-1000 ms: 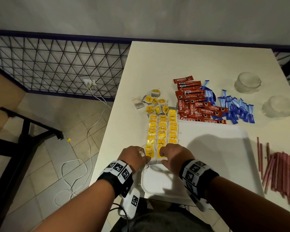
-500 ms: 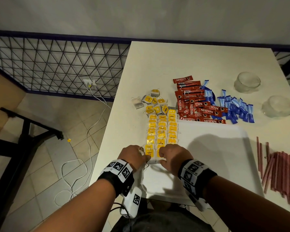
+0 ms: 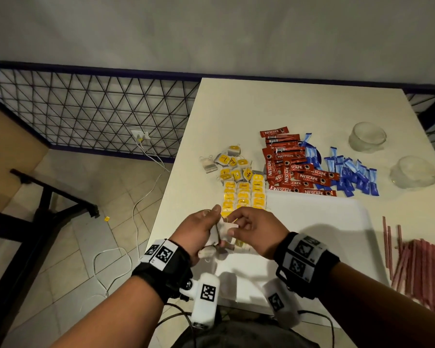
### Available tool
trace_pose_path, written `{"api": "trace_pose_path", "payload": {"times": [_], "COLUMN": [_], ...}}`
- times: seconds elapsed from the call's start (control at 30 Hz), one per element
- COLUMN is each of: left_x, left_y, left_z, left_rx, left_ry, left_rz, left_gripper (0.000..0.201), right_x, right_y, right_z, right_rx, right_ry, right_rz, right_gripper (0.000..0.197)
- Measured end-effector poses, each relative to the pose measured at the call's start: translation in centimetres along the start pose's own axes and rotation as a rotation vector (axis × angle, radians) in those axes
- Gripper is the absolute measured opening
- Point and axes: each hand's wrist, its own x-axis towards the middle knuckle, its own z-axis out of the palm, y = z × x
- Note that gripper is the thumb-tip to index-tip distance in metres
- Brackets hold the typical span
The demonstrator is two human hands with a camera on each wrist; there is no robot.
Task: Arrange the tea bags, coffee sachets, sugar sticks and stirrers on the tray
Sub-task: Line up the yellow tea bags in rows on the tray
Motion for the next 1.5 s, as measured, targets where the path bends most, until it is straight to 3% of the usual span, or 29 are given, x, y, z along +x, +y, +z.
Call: {"api": "trace_pose_path", "payload": {"times": [0.13, 0.27, 0.37, 0.43, 0.5, 0.57, 0.63, 0.73, 0.83, 0.87, 0.97, 1.07, 1.13, 1.27, 1.4, 1.5], "left_x": [0.0, 0.2, -0.1, -0.3, -0.2, -0.2, -0.1, -0.1, -0.2, -0.2, -0.2, -0.2, -0.1, -0.1, 0.3, 0.4], "left_y": [0.3, -0.2, -0.4, -0.7, -1.0, -0.7, -0.3, 0.3, 0.8, 0.9, 1.1, 1.0, 0.8, 0.9, 0.4, 0.5], "left_z": [0.7, -0.2, -0.1, 0.6, 1.4, 2.1, 2.2, 2.1, 1.9, 1.8, 1.7, 1.8, 1.7, 2.0, 1.9, 1.9], "left_rx": [-0.027, 0.188, 0.513, 0.735, 0.882, 0.877, 0.673, 0.467, 0.384, 0.364, 0.388, 0.513, 0.619, 0.519, 0.631, 0.564], "left_ry": [0.15, 0.317, 0.184, 0.041, 0.032, 0.078, 0.074, 0.02, -0.055, -0.064, -0.043, -0.018, -0.003, -0.032, -0.035, -0.039], "left_rz": [0.024, 0.192, 0.368, 0.448, 0.523, 0.588, 0.524, 0.388, 0.381, 0.392, 0.434, 0.415, 0.411, 0.401, 0.384, 0.396], "left_gripper": [0.031, 0.025, 0.005, 0.021, 0.031, 0.019, 0.004, 0.01, 0.01, 0.02, 0.033, 0.011, 0.011, 0.005, 0.022, 0.026], "right_x": [-0.6, -0.8, -0.6, -0.4, -0.3, -0.4, -0.7, -1.3, -1.6, -1.5, -1.4, -1.5, -1.5, -1.6, -1.3, -1.3], "right_y": [0.2, 0.5, 0.4, 0.2, 0.1, -0.1, -0.1, -0.2, -0.6, -0.7, -0.7, -0.9, -1.0, -1.1, -0.8, -0.2], "right_z": [-1.3, -3.0, -3.7, -3.7, -3.6, -3.6, -4.0, -4.8, -4.6, -4.5, -4.5, -4.5, -4.5, -4.4, -4.1, -4.1], "right_rx": [0.16, 0.223, 0.272, 0.333, 0.363, 0.417, 0.438, 0.234, -0.025, -0.038, 0.015, 0.004, -0.001, 0.018, 0.049, 0.022], "right_ry": [-0.018, -0.028, -0.011, 0.012, 0.017, 0.01, 0.039, 0.09, 0.083, 0.097, 0.111, 0.108, 0.118, 0.124, 0.161, 0.138], "right_rz": [0.019, 0.036, 0.13, 0.199, 0.23, 0.242, 0.229, 0.039, -0.09, -0.097, -0.088, -0.111, -0.123, -0.116, -0.115, -0.097], "right_gripper": [0.015, 0.017, 0.014, 0.01, 0.008, 0.006, 0.003, 0.012, 0.014, 0.015, 0.012, 0.015, 0.014, 0.015, 0.012, 0.006]}}
